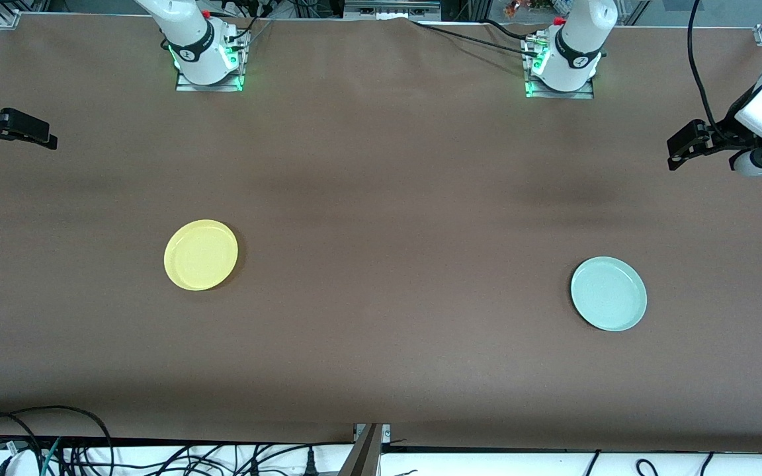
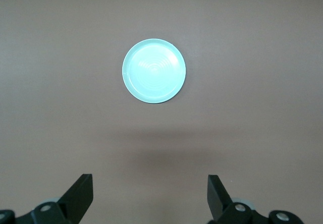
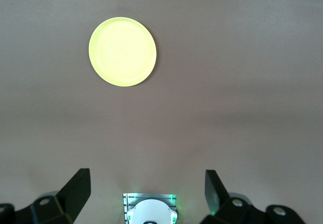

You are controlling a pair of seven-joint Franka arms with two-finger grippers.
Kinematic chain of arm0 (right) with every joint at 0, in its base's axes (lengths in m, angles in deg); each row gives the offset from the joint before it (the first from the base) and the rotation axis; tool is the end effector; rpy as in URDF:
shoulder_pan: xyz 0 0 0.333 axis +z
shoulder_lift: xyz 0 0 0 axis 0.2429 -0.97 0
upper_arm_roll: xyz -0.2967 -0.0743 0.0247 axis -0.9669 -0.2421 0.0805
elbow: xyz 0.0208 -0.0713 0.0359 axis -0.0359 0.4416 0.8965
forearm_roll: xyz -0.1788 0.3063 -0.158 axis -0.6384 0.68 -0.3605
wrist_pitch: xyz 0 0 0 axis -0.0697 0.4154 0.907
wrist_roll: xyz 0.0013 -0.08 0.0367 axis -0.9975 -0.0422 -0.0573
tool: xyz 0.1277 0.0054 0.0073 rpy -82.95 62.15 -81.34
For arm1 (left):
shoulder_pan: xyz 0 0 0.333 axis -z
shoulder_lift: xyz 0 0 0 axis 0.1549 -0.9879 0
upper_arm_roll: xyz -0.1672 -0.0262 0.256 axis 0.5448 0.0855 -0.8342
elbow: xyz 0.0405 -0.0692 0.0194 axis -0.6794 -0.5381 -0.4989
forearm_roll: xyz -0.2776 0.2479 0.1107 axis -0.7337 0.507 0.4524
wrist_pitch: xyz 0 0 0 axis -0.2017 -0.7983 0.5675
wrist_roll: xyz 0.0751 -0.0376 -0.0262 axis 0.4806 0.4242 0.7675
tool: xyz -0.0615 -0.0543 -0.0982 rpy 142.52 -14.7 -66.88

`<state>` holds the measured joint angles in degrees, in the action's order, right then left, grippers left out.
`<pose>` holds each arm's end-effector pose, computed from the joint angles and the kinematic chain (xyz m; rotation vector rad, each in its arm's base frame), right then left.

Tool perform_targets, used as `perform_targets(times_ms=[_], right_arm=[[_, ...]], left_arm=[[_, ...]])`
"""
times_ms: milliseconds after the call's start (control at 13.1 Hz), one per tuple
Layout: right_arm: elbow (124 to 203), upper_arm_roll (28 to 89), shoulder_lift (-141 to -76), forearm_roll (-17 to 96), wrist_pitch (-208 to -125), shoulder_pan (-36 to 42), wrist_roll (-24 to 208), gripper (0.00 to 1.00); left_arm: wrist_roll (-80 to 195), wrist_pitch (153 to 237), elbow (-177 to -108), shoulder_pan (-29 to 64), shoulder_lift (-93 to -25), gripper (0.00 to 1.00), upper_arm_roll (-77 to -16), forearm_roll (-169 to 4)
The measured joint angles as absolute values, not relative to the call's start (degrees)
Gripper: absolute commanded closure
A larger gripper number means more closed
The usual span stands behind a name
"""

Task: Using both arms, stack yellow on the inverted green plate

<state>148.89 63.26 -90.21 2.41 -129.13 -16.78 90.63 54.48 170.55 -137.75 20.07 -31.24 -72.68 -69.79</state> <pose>0.5473 -0.0339 0.5802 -3.1196 -0.0010 0.2917 0.5410 -0.0213 0.5792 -3.0815 -0.0006 -0.0028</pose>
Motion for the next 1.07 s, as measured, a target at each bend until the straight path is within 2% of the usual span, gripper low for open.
perform_targets(times_ms=[1066], right_arm=[[148.89, 63.26, -90.37, 2.41, -129.13, -16.99, 90.63, 0.00]], left_arm=[[57.88, 171.95, -137.50, 20.06, -31.81, 0.00, -72.68, -69.94]])
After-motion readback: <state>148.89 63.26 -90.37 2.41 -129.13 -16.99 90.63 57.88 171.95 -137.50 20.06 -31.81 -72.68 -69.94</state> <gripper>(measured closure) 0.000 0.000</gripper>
